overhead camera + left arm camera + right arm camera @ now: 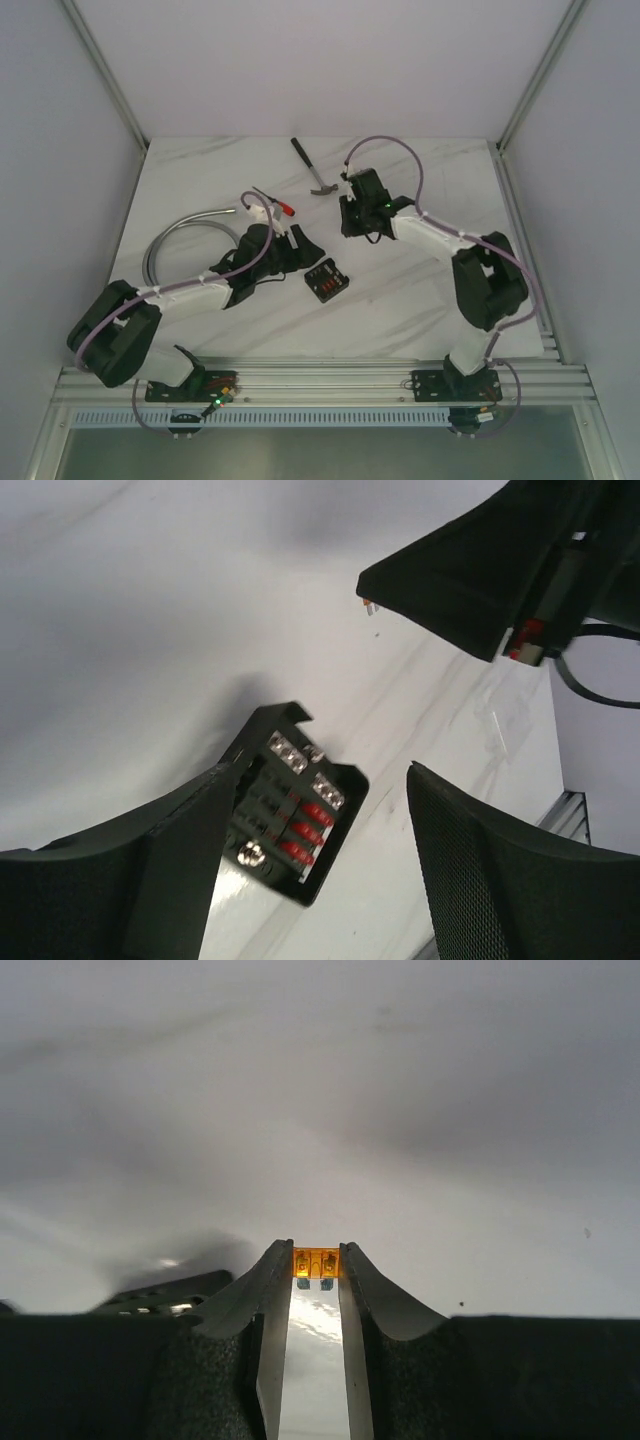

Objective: Snap on the fuse box
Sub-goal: Pick up the fuse from the center of the board.

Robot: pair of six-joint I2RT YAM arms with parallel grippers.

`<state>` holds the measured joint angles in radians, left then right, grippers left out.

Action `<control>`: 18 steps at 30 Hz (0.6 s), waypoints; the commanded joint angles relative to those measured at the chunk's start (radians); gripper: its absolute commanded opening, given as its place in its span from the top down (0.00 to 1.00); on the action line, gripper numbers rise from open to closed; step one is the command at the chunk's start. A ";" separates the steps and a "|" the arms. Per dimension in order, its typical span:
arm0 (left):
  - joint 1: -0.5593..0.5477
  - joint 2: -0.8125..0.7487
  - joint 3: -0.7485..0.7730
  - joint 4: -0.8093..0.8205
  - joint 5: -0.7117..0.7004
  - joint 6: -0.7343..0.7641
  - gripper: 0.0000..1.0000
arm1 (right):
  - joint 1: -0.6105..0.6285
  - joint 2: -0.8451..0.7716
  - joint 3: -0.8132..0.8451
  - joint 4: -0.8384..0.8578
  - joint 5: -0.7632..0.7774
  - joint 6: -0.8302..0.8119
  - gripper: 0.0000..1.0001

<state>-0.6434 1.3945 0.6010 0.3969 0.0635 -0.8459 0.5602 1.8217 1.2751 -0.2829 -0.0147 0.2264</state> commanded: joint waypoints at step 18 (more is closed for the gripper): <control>-0.124 0.208 0.121 0.456 -0.116 0.264 0.41 | 0.021 -0.408 -0.323 0.406 -0.100 0.356 0.73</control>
<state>-0.7654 1.5707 0.6754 0.7631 -0.0505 -0.6319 0.5755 1.4574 0.9794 0.0505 -0.1047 0.5308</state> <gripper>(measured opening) 0.602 0.294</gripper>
